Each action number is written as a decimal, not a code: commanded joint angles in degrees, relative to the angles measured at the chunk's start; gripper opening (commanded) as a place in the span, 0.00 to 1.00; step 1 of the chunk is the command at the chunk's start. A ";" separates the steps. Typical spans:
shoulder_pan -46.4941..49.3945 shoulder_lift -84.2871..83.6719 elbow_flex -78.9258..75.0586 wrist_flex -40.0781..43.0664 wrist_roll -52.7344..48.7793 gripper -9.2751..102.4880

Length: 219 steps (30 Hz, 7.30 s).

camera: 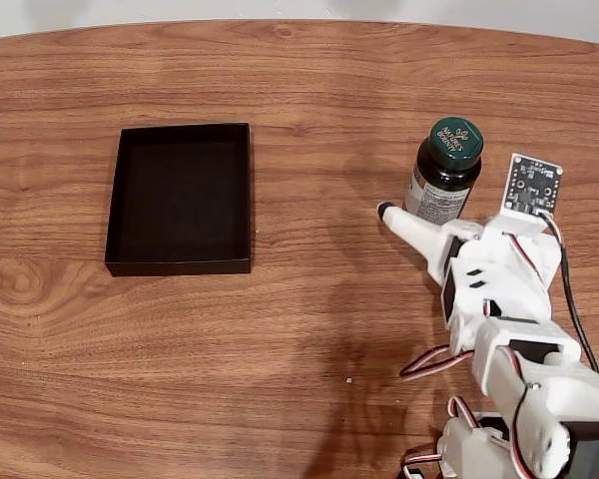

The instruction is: Pick up the pill bottle and place it in the black box.

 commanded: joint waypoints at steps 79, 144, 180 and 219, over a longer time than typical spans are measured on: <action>-3.43 -32.26 -22.24 -22.41 3.87 0.49; -17.14 5.01 1.93 -30.23 0.35 0.28; -44.21 -7.73 -12.92 -35.16 10.37 0.22; -45.26 -39.99 -37.62 -37.97 6.42 0.23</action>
